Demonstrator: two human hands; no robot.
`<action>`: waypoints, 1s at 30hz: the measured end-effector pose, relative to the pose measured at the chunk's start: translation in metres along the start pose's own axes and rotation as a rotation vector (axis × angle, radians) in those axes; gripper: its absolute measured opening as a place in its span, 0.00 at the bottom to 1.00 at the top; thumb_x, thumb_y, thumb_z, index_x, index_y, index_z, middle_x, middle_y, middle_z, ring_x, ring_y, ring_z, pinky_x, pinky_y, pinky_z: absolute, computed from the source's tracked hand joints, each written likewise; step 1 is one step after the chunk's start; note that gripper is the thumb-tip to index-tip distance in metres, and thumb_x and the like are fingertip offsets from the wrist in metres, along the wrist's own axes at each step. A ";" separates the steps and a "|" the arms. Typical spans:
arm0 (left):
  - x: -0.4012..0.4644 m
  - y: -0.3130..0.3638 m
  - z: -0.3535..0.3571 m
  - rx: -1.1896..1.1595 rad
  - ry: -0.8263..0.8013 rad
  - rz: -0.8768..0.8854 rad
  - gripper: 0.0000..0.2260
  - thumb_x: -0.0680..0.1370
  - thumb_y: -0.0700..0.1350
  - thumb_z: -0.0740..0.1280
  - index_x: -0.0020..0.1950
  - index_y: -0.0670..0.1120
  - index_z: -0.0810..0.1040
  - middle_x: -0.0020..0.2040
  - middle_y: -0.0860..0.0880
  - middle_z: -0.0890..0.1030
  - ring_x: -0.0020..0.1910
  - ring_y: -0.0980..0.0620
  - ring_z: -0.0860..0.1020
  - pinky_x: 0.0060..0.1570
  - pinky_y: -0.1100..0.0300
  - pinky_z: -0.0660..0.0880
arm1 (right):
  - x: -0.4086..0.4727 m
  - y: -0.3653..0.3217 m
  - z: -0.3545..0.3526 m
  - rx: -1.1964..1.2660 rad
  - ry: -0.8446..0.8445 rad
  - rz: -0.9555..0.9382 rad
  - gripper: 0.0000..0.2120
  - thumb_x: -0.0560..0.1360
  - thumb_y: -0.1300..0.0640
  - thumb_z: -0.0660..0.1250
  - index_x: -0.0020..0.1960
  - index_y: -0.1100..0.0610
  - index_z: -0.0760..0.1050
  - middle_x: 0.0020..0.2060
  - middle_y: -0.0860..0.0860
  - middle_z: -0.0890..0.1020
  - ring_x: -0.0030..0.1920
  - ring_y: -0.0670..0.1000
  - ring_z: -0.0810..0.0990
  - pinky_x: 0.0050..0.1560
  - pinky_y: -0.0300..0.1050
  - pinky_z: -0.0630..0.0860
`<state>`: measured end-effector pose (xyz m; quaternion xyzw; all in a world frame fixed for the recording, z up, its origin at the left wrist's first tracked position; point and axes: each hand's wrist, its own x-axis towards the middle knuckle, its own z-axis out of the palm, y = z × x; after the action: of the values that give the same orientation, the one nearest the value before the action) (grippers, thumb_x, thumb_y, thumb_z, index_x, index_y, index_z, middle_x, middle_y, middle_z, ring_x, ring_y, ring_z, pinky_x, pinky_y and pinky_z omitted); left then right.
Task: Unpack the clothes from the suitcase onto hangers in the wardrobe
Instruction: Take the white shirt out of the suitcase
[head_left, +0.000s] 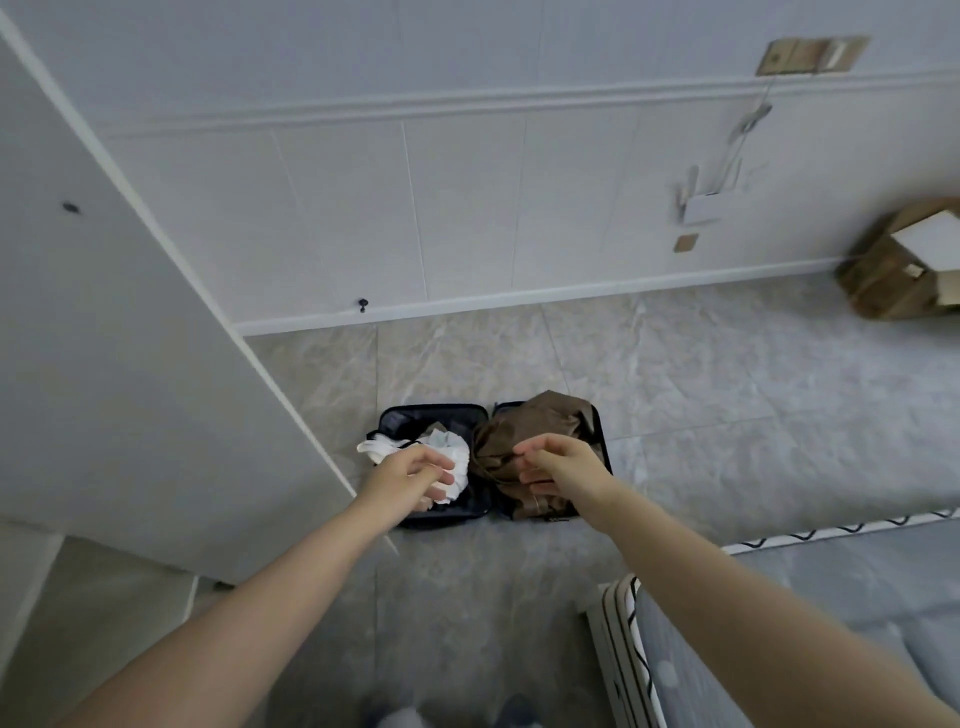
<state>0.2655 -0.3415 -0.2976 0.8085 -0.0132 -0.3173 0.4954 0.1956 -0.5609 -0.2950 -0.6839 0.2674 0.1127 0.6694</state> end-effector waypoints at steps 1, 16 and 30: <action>0.004 0.002 0.001 -0.010 0.010 -0.001 0.09 0.81 0.39 0.60 0.49 0.47 0.79 0.45 0.50 0.84 0.37 0.55 0.81 0.35 0.64 0.74 | 0.003 -0.001 -0.003 0.006 0.010 0.002 0.08 0.81 0.63 0.61 0.52 0.60 0.80 0.44 0.55 0.82 0.45 0.53 0.81 0.47 0.45 0.77; 0.227 0.018 -0.016 -0.129 0.002 -0.225 0.08 0.80 0.42 0.62 0.46 0.50 0.79 0.43 0.51 0.84 0.39 0.53 0.82 0.35 0.61 0.73 | 0.197 -0.032 -0.008 0.030 0.045 0.168 0.08 0.81 0.62 0.62 0.55 0.59 0.80 0.42 0.51 0.83 0.44 0.51 0.82 0.55 0.50 0.79; 0.358 -0.038 -0.038 -0.352 0.129 -0.703 0.05 0.80 0.41 0.61 0.54 0.42 0.74 0.51 0.44 0.78 0.43 0.48 0.79 0.43 0.56 0.74 | 0.366 -0.026 0.016 -0.265 -0.105 0.243 0.17 0.80 0.62 0.63 0.67 0.54 0.76 0.62 0.49 0.79 0.60 0.48 0.76 0.58 0.40 0.72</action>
<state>0.5606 -0.4121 -0.4957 0.6847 0.3501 -0.4134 0.4875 0.5165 -0.6247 -0.4609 -0.7219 0.2958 0.2624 0.5679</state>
